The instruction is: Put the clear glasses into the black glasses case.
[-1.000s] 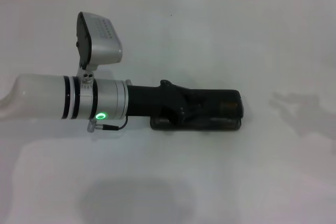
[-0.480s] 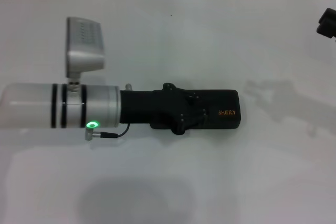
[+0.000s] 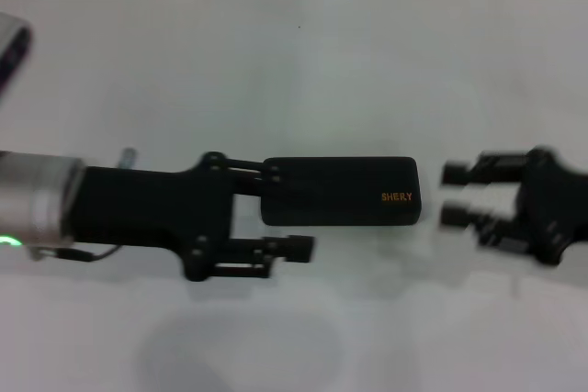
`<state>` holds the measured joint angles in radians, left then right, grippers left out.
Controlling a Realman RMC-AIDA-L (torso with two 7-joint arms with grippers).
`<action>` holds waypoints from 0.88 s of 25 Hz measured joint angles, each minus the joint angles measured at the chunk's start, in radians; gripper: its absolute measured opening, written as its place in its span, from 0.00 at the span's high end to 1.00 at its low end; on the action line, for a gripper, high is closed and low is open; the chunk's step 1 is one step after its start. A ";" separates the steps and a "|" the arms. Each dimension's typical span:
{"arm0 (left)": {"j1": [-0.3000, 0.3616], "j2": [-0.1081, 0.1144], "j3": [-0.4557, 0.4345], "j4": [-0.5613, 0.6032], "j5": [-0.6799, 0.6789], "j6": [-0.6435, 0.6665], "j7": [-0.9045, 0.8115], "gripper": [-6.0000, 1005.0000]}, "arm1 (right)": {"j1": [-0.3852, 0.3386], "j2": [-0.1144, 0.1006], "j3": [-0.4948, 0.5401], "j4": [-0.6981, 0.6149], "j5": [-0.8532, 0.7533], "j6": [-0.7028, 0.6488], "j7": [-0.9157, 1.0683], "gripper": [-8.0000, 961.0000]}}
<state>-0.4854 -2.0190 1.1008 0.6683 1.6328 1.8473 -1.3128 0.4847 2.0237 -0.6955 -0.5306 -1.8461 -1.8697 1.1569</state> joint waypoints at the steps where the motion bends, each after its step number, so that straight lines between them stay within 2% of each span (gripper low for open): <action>1: 0.002 0.012 -0.005 -0.001 -0.001 0.009 -0.006 0.53 | 0.008 0.002 -0.059 0.010 0.007 0.018 -0.001 0.76; 3: 0.014 0.027 -0.015 -0.001 -0.001 0.021 -0.005 0.49 | 0.022 0.004 -0.151 0.026 0.033 0.041 -0.004 0.69; 7: 0.040 0.028 -0.085 -0.007 0.003 0.023 -0.012 0.40 | 0.029 0.004 -0.283 0.052 0.131 0.067 -0.019 0.53; 10: 0.052 0.029 -0.106 -0.016 0.010 0.023 -0.032 0.33 | 0.031 0.004 -0.319 0.056 0.176 0.067 -0.024 0.39; 12: 0.056 0.030 -0.105 -0.017 0.022 0.024 -0.053 0.32 | 0.031 0.004 -0.330 0.056 0.190 0.063 -0.028 0.29; 17: 0.068 0.031 -0.103 -0.015 0.035 0.026 -0.066 0.31 | 0.035 0.004 -0.387 0.056 0.232 0.068 -0.039 0.14; 22: 0.081 0.032 -0.105 -0.017 0.036 0.026 -0.063 0.31 | 0.036 0.004 -0.392 0.055 0.254 0.070 -0.040 0.14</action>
<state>-0.4044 -1.9872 0.9954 0.6515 1.6689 1.8728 -1.3759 0.5211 2.0278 -1.0877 -0.4758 -1.5924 -1.7996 1.1168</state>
